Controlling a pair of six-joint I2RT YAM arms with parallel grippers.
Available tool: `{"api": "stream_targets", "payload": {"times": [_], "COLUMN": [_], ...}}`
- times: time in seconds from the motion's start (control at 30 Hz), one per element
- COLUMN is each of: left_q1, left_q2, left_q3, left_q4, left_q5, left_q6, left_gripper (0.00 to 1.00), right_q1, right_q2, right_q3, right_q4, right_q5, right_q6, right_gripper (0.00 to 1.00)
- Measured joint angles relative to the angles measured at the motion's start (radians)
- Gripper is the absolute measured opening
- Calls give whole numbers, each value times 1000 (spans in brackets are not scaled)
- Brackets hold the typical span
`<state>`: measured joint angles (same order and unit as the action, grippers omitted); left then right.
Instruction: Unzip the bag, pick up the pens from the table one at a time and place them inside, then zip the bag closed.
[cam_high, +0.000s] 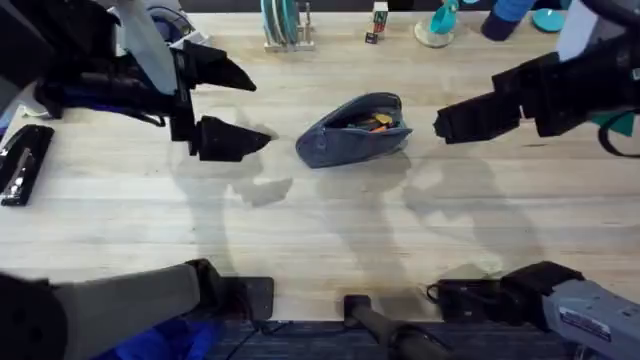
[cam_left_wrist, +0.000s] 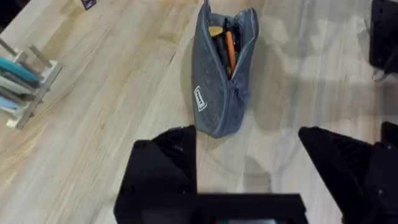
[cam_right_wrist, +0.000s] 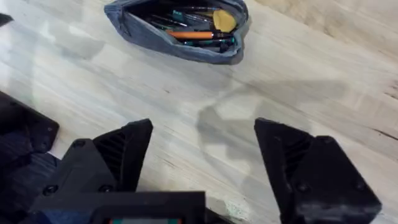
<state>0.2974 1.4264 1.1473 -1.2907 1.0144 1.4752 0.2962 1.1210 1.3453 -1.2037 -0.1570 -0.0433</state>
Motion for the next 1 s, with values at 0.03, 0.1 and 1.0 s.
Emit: {"api": "stream_targets", "payload": {"times": [0.03,0.1,1.0], "left_q1": [0,0,0], "left_q2": [12,40,311], "left_q3": [0,0,0], "left_q4": [0,0,-63], "left_q5": [5,17,94], "left_q6": [14,46,441], "left_gripper": [993,995,995], "right_q1": [0,0,0], "right_q2": [0,0,12], "right_q3": [0,0,0], "right_q4": [0,0,0], "right_q5": [0,0,0], "right_q6": [0,2,26], "right_gripper": [996,996,996]}}
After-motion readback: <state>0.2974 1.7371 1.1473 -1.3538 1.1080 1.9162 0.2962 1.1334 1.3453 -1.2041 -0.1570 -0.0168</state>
